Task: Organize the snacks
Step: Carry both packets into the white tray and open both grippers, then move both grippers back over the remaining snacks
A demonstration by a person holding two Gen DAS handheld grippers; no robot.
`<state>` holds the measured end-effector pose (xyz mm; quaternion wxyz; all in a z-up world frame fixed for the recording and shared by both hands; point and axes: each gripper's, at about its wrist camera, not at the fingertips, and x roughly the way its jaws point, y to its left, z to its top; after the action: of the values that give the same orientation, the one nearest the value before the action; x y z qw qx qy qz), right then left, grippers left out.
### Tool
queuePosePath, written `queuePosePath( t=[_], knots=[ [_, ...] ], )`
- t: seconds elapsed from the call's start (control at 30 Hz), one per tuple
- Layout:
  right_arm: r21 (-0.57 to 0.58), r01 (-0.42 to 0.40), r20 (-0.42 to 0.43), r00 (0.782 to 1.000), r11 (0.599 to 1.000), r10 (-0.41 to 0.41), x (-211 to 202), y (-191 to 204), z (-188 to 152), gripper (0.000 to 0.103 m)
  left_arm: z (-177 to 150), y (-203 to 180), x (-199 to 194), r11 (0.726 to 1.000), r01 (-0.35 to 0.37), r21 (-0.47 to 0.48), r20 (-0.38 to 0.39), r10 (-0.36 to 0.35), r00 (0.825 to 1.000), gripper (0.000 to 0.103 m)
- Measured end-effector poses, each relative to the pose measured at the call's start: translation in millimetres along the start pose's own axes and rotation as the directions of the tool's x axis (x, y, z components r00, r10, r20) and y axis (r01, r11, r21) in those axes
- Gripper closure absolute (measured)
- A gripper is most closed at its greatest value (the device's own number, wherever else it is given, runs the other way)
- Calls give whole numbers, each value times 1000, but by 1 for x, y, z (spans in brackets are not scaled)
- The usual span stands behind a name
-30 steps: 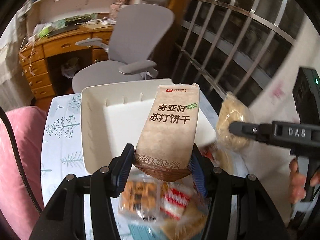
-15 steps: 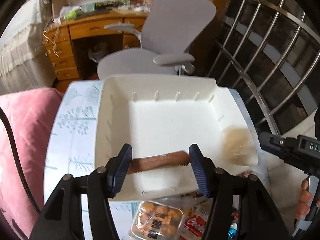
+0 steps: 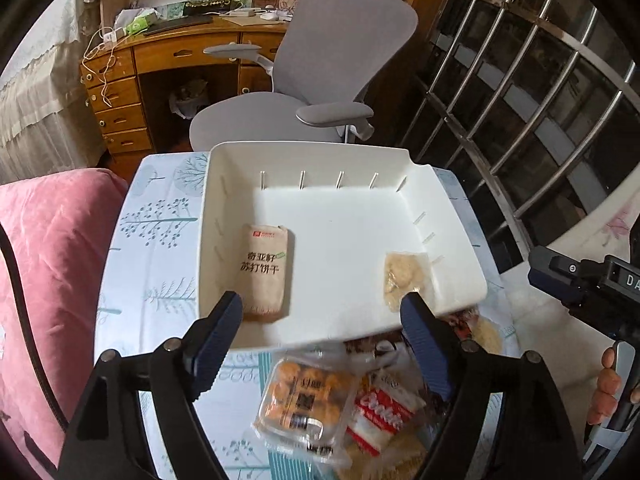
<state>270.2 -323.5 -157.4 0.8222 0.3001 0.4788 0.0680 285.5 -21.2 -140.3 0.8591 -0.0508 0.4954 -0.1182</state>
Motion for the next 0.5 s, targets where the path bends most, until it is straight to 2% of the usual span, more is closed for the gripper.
queuePosePath(
  t=[0.1, 0.23, 0.4, 0.5],
  knots=[
    [-3, -4, 27, 1000, 1000, 4, -21, 6, -11, 62, -11, 2, -21, 1000, 9, -2, 7, -9, 1000, 23],
    [-2, -5, 73, 997, 1000, 5, -51, 10, -29, 56, -31, 4, -51, 1000, 17, 13, 16, -18, 1000, 22],
    [13, 4, 119, 993, 1000, -5, -82, 11, -56, 52, -59, 6, -78, 1000, 0, 11, 29, -1, 1000, 18],
    [28, 20, 131, 991, 999, -23, -95, 8, -76, 52, -78, 9, -88, 1000, -23, 12, 12, 23, 1000, 18]
  ],
)
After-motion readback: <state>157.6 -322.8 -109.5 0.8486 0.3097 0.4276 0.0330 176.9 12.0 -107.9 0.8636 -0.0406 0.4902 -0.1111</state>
